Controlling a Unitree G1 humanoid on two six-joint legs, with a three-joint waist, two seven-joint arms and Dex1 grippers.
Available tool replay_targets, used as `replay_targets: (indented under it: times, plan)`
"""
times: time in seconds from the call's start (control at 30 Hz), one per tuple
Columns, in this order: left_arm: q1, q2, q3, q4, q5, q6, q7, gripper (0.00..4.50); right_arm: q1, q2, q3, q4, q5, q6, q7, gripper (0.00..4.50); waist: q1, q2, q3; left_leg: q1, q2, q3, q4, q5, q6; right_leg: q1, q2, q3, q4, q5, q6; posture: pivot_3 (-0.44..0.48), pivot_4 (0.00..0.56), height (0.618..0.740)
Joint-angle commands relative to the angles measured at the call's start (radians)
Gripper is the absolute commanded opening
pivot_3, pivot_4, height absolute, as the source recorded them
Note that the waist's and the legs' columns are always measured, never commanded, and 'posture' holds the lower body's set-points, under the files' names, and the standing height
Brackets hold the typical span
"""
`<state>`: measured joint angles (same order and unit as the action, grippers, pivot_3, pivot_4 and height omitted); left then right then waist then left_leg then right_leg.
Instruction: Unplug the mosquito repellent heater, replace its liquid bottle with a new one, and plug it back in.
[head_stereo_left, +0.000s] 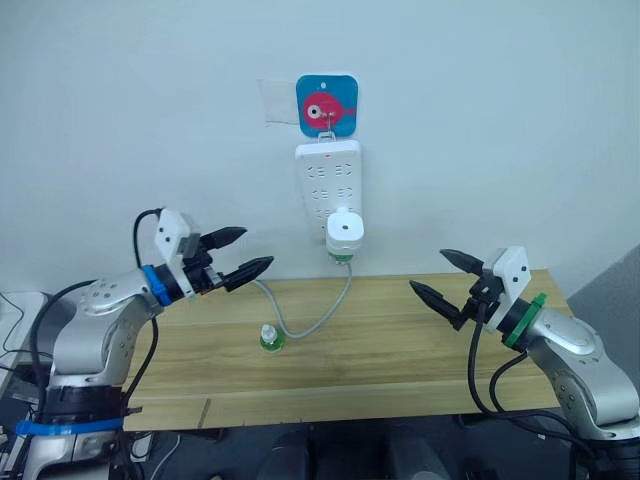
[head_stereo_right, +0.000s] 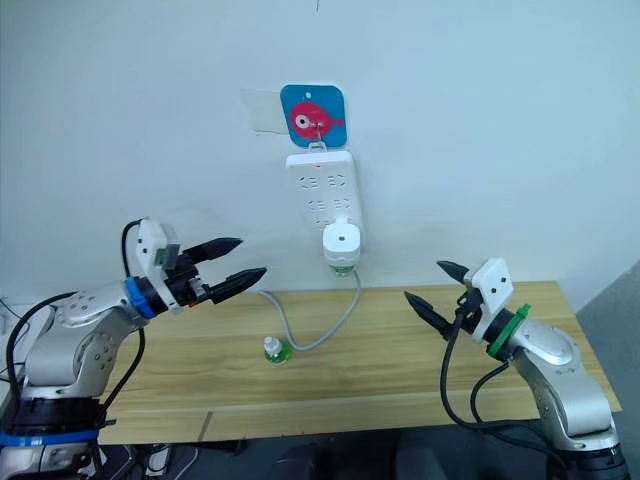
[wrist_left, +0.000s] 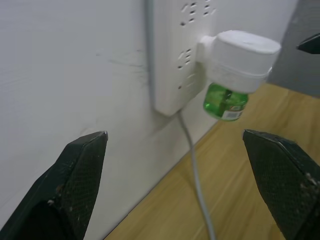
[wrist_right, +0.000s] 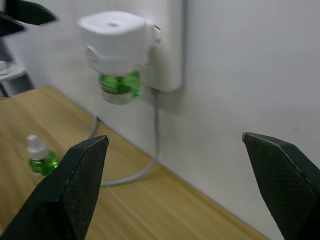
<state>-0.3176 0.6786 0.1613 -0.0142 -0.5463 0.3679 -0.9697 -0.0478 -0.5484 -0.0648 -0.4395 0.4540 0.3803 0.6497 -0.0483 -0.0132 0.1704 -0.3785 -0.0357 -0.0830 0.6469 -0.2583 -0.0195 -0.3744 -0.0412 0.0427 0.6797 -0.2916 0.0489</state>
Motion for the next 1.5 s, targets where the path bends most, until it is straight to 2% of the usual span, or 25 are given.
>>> replay_targets:
  times: [0.03,0.27,0.47,0.57,0.67,1.23,1.5]
  plan:
    - [-0.079,-0.004,-0.023,0.047,0.01,-0.012,-0.042,4.5,0.003,-0.009,-0.013,-0.116,0.046,0.051,-0.015,4.48,-0.005,-0.003,0.016,0.0,0.0,0.0,0.0,0.0,0.0,0.0,0.0,0.0,0.0,0.0,0.0,-0.091,0.234,0.74]
    - [-0.261,-0.073,-0.096,0.252,0.08,-0.114,-0.118,4.5,0.035,0.004,-0.04,-0.222,0.078,0.11,-0.072,4.48,-0.009,-0.009,0.043,-0.004,-0.001,0.0,0.0,0.0,0.0,-0.004,-0.004,-0.002,0.0,0.0,0.0,-0.121,0.252,0.74]
    - [-0.361,-0.124,-0.107,0.405,0.129,-0.214,-0.156,4.5,0.077,-0.004,-0.06,-0.271,0.091,0.126,-0.092,4.48,-0.017,-0.012,0.052,-0.012,-0.001,0.0,0.001,0.0,0.0,-0.011,-0.004,-0.002,0.0,0.0,0.0,-0.148,0.265,0.74]
    - [-0.4,-0.156,-0.105,0.461,0.144,-0.262,-0.156,3.91,0.098,-0.01,-0.07,-0.294,0.092,0.136,-0.102,4.5,-0.03,-0.014,0.061,-0.016,-0.001,0.0,0.002,0.0,0.0,-0.014,-0.005,-0.002,0.0,0.0,0.0,-0.158,0.267,0.74]
    - [-0.421,-0.174,-0.108,0.492,0.162,-0.284,-0.153,3.01,0.099,-0.012,-0.075,-0.304,0.096,0.146,-0.11,4.5,-0.036,-0.015,0.067,-0.017,-0.001,0.0,0.003,0.0,0.0,-0.014,-0.005,-0.003,0.0,0.0,0.0,-0.16,0.272,0.74]
    - [-0.501,-0.26,-0.111,0.613,0.216,-0.341,-0.15,3.01,0.023,-0.035,-0.074,-0.329,0.136,0.248,-0.143,4.5,-0.032,-0.017,0.087,-0.022,-0.003,-0.006,0.016,0.0,0.0,-0.013,-0.005,-0.005,0.001,0.004,0.006,-0.162,0.29,0.74]
    - [-0.521,-0.307,-0.128,0.588,0.197,-0.306,-0.21,3.01,-0.007,-0.032,-0.074,-0.349,0.171,0.294,-0.169,4.5,-0.033,-0.017,0.093,-0.023,-0.004,-0.005,0.015,0.001,0.001,-0.014,-0.007,-0.005,0.001,0.005,0.008,-0.16,0.293,0.74]
